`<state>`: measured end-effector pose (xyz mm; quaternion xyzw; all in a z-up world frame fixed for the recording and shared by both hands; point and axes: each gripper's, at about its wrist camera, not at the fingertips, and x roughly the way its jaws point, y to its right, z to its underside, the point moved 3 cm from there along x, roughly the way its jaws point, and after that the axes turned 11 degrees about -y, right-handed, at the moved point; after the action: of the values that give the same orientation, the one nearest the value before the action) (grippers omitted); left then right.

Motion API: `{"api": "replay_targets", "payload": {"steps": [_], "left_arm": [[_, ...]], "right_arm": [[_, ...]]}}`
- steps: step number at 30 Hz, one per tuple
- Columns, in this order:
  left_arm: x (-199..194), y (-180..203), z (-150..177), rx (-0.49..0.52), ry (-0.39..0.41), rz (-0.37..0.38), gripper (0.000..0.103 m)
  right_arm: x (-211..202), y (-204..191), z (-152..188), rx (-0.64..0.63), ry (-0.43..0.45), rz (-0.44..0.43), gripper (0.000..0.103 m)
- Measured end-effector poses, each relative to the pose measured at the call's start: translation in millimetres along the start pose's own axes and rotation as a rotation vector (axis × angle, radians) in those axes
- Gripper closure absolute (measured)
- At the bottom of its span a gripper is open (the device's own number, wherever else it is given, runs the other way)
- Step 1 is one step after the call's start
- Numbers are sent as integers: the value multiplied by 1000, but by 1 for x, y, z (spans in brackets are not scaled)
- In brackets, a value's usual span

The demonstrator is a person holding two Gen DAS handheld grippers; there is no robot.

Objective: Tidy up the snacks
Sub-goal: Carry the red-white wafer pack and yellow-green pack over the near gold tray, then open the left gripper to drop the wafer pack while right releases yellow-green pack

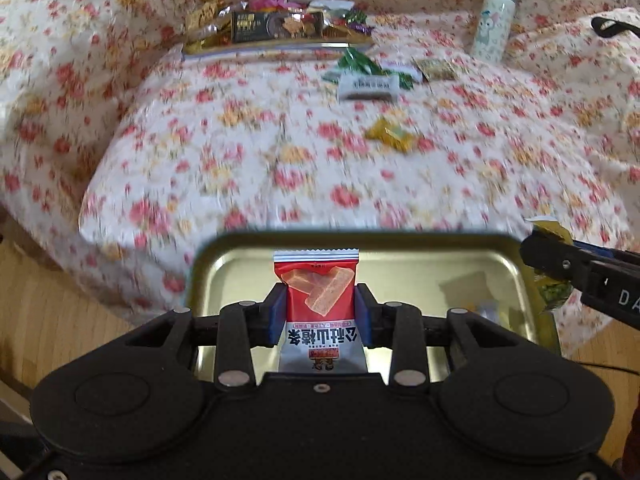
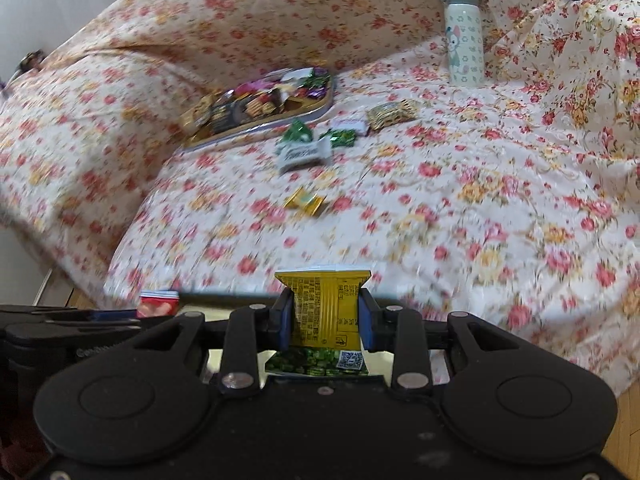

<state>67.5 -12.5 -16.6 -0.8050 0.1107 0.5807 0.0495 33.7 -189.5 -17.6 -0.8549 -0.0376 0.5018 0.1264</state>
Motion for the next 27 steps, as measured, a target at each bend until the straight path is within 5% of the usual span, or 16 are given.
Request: {"api": "replay_targets", "payload": {"steps": [13, 27], "left_arm": [[0, 5, 48, -31, 8, -49, 59], [12, 2, 65, -48, -39, -53, 58]], "right_arm": [[-5, -14, 61, -50, -44, -11, 69], [12, -17, 78, -60, -121, 9, 69]]}}
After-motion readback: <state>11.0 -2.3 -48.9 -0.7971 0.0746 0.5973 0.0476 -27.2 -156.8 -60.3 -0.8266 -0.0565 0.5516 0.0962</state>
